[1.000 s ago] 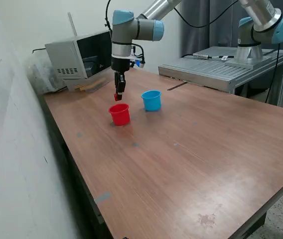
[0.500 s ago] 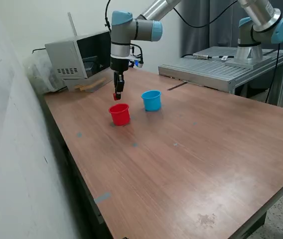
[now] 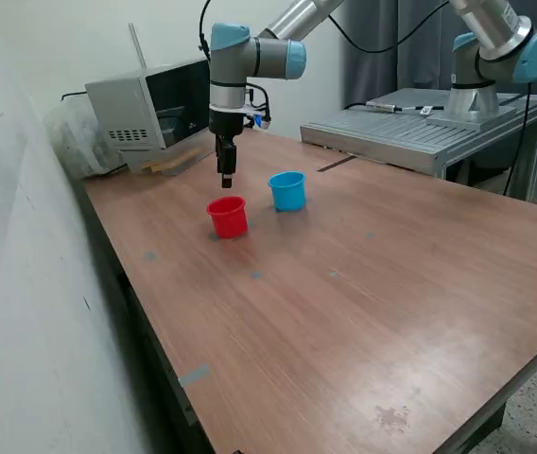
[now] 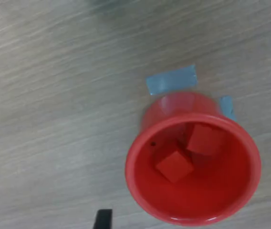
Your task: Place red objects in the red bin, and blue objects in the blue bin.
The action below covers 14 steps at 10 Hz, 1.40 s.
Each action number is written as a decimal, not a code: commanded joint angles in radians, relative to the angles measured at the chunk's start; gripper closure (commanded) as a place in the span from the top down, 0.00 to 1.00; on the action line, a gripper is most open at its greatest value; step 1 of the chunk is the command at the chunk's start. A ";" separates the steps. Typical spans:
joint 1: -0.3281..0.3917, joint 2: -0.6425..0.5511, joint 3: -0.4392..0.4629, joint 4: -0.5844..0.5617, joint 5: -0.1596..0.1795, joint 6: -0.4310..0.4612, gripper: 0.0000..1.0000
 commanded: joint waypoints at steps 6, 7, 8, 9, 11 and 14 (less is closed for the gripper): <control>0.104 -0.375 0.213 0.206 -0.003 -0.041 1.00; 0.136 -0.479 0.243 0.285 -0.006 -0.040 1.00; 0.162 -0.590 0.268 0.367 -0.009 -0.039 1.00; 0.182 -0.680 0.276 0.459 -0.009 -0.033 1.00; 0.242 -0.837 0.276 0.651 -0.010 -0.020 1.00; 0.289 -0.937 0.306 0.722 -0.007 -0.015 1.00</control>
